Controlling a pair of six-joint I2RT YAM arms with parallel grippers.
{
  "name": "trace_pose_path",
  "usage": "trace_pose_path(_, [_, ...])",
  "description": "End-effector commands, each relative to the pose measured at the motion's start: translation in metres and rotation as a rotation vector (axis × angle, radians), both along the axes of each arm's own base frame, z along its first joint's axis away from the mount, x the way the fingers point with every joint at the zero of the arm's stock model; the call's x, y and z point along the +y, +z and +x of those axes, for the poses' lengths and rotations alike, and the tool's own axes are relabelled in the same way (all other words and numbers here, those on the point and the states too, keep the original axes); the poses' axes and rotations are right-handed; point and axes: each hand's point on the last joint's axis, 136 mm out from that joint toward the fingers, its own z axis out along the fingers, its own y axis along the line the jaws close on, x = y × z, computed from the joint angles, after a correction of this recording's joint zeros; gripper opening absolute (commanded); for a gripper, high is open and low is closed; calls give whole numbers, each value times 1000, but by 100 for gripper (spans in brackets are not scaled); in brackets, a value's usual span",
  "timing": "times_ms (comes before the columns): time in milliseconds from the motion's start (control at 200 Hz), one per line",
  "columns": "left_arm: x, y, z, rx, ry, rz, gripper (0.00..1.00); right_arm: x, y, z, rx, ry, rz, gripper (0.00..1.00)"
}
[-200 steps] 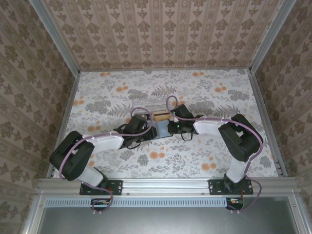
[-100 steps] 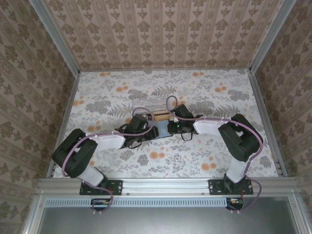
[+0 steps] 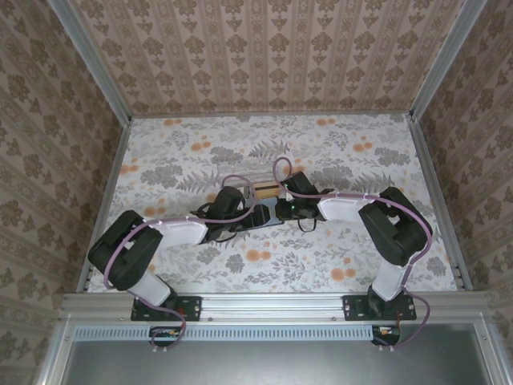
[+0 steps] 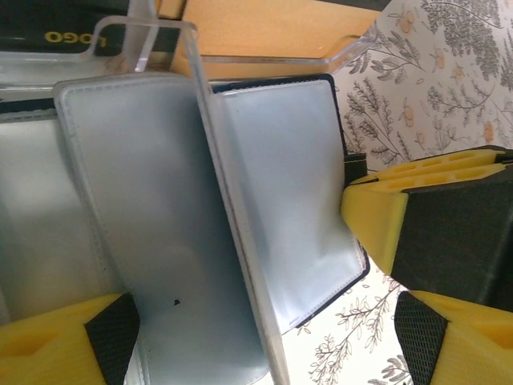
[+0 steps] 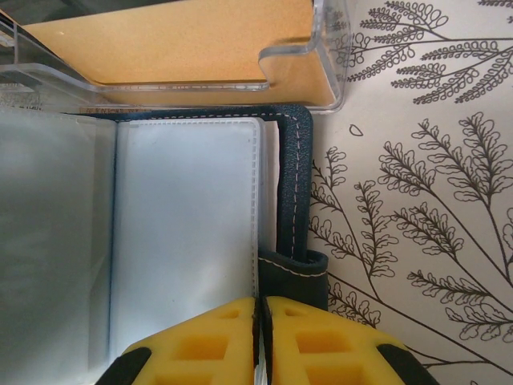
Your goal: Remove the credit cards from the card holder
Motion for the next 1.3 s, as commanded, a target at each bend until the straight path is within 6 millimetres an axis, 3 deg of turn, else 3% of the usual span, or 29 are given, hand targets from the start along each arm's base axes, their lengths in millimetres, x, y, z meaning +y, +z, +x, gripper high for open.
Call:
trace_pose_path(0, [-15,-4,-7,28,-67,-36,88,-5,-31,-23,108,14,-55,14])
trace_pose_path(245, [-14,-3,-8,19,-69,-34,100,-5,-30,-23,108,12,-58,14])
trace_pose_path(685, [-34,6,-12,18,-139,-131,100,-6,-19,-18,89,-8,-37,16])
trace_pose_path(890, [-31,12,-13,0,-132,-141,100,-7,-21,-19,93,-15,-33,16])
trace_pose_path(1115, [-19,18,-13,-21,-107,-92,100,-20,-14,-13,75,-61,-61,16])
trace_pose_path(1295, [11,21,-12,-46,-39,9,100,-44,0,-8,40,-126,-88,18])
